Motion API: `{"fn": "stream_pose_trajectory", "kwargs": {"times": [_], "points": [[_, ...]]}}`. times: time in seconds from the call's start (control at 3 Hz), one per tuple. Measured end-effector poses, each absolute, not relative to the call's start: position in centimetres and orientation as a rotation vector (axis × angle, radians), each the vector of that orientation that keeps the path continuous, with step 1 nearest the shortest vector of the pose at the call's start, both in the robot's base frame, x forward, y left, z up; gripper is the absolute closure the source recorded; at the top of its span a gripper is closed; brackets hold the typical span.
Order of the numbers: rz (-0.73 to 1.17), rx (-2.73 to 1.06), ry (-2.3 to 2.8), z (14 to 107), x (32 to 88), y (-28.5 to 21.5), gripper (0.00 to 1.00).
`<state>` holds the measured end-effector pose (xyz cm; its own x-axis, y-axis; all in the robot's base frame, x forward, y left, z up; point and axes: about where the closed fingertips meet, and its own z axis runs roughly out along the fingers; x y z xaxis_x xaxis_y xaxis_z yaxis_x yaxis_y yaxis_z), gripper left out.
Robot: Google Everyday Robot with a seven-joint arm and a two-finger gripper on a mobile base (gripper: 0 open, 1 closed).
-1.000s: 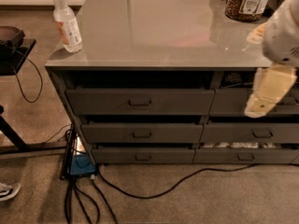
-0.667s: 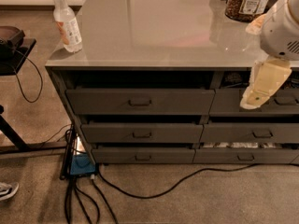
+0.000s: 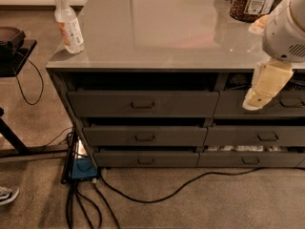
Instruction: Open top drawer
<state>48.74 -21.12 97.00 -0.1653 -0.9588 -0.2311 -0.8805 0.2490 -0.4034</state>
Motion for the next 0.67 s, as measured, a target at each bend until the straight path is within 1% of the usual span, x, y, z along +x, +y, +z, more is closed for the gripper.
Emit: {"fn": "stream_pose_trajectory", "kwargs": {"times": [0.33, 0.67], "points": [[-0.238, -1.718, 2.03, 92.9, 50.7, -21.4, 0.0], [-0.11, -1.757, 1.933, 88.9, 54.9, -18.7, 0.0]]}}
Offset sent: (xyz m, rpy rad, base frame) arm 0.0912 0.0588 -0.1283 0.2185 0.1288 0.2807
